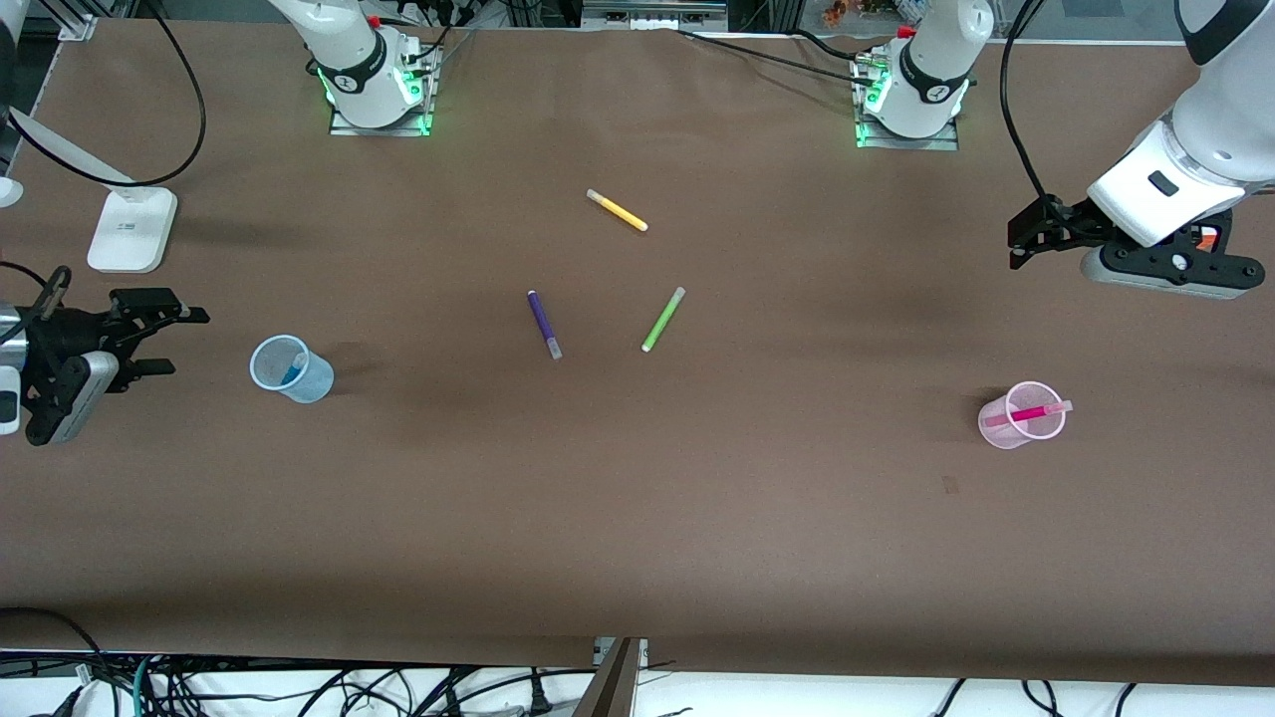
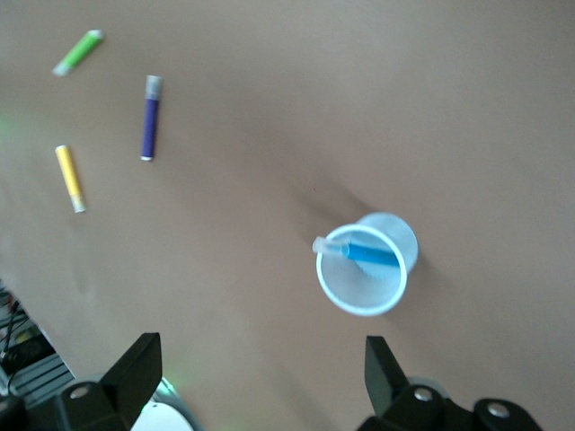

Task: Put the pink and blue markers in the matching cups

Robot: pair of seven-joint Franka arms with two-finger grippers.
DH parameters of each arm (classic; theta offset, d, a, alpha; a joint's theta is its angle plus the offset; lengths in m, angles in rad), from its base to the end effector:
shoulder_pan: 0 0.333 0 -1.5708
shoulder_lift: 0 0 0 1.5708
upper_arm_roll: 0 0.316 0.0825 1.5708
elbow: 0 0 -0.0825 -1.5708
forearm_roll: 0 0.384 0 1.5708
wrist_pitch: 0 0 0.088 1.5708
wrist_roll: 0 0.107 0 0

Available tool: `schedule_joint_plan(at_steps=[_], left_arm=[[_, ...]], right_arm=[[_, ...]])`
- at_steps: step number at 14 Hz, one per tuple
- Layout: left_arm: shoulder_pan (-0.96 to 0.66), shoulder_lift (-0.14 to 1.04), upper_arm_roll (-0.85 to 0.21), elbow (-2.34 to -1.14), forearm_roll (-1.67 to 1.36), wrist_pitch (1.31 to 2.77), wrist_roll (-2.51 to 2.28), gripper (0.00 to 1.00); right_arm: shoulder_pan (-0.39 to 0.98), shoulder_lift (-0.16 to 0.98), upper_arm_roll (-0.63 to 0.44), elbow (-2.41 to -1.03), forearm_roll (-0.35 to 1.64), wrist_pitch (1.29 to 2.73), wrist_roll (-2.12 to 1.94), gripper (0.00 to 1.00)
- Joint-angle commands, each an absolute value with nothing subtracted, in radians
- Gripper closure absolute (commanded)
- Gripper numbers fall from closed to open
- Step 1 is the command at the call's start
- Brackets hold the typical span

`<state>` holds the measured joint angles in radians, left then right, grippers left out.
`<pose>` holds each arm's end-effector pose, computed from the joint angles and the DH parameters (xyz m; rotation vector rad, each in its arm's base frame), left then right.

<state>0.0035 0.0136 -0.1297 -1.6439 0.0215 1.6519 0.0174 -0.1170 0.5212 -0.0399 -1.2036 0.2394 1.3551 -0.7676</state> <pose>0.5597 -0.0684 0.5894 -3.1134 0.2267 0.0069 0.6621 -0.0690 0.4601 -2.6307 -0.8425 0.3245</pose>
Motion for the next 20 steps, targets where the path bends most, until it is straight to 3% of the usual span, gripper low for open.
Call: schedule_joint_plan(at_steps=[1, 6, 9, 13, 16, 20], left_arm=[[0.043, -0.044, -0.137, -1.722, -0.047, 1.715, 0.018, 0.00], [0.061, -0.069, -0.133, -1.752, -0.057, 1.733, 0.063, 0.00], [0.061, -0.068, -0.137, -1.749, -0.055, 1.727, 0.077, 0.00], [0.061, -0.067, -0.135, -1.747, -0.055, 1.724, 0.077, 0.00], [0.061, -0.066, -0.135, -1.747, -0.055, 1.723, 0.078, 0.00], [0.063, -0.067, -0.133, -1.747, -0.055, 1.721, 0.083, 0.00]], right_arm=[[-0.051, 0.424, -0.040, -1.261, 0.144, 1.341, -0.478, 0.00], [0.034, 0.220, -0.011, -1.451, 0.031, 1.354, -0.008, 0.00], [0.032, 0.086, -0.005, -1.577, 0.028, 1.423, 0.018, 0.00], [0.028, -0.047, -0.011, -1.609, -0.012, 1.411, 0.009, 0.00], [0.026, -0.086, -0.015, -1.612, -0.020, 1.390, 0.012, 0.00], [0.025, -0.048, -0.020, -1.582, -0.014, 1.347, 0.021, 0.00]])
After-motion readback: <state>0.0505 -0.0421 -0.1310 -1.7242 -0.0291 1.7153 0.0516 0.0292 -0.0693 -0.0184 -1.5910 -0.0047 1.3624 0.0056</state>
